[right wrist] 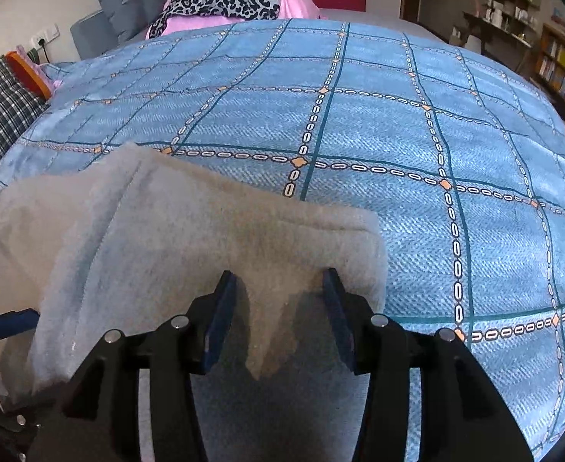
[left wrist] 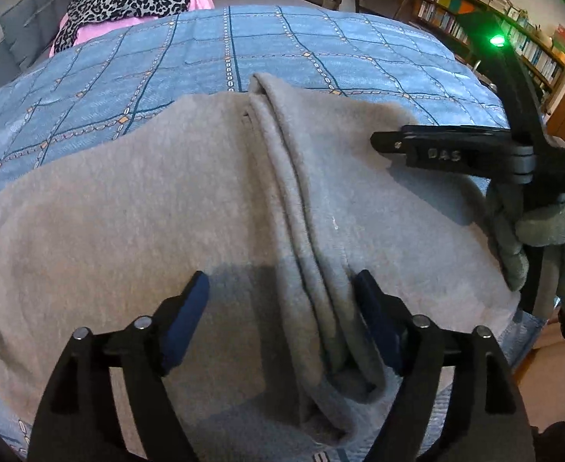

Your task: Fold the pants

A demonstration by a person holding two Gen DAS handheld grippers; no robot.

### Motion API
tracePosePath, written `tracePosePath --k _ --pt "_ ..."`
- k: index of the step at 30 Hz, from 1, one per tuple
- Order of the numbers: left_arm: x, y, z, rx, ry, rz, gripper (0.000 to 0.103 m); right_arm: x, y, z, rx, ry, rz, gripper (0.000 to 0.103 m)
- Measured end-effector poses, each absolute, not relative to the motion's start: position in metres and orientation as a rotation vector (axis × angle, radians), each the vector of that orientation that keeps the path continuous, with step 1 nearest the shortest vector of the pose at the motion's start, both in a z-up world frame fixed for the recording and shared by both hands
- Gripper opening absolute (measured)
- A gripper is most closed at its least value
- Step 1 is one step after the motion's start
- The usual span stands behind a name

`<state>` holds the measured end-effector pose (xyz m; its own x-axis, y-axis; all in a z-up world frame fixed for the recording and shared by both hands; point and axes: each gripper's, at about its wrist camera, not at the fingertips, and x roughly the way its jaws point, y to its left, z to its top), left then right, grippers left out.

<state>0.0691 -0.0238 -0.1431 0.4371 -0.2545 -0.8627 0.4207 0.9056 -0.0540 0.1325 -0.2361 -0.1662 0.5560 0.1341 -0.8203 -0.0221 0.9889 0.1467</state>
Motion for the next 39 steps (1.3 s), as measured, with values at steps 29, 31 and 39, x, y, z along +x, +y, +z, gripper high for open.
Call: tracePosePath --k 29,31,39 --pt "0.056 0.069 -0.109 0.019 0.973 -0.229 0.086 0.026 -0.152 -0.154 0.111 0.888 0.256 0.058" --pt "0.058 0.088 -0.104 0.005 0.963 -0.181 0.086 0.02 -0.14 -0.155 0.011 0.868 0.231 0.058" --pt "0.063 0.158 -0.08 -0.036 0.884 -0.005 0.098 0.018 -0.143 -0.157 0.038 0.866 0.22 0.059"
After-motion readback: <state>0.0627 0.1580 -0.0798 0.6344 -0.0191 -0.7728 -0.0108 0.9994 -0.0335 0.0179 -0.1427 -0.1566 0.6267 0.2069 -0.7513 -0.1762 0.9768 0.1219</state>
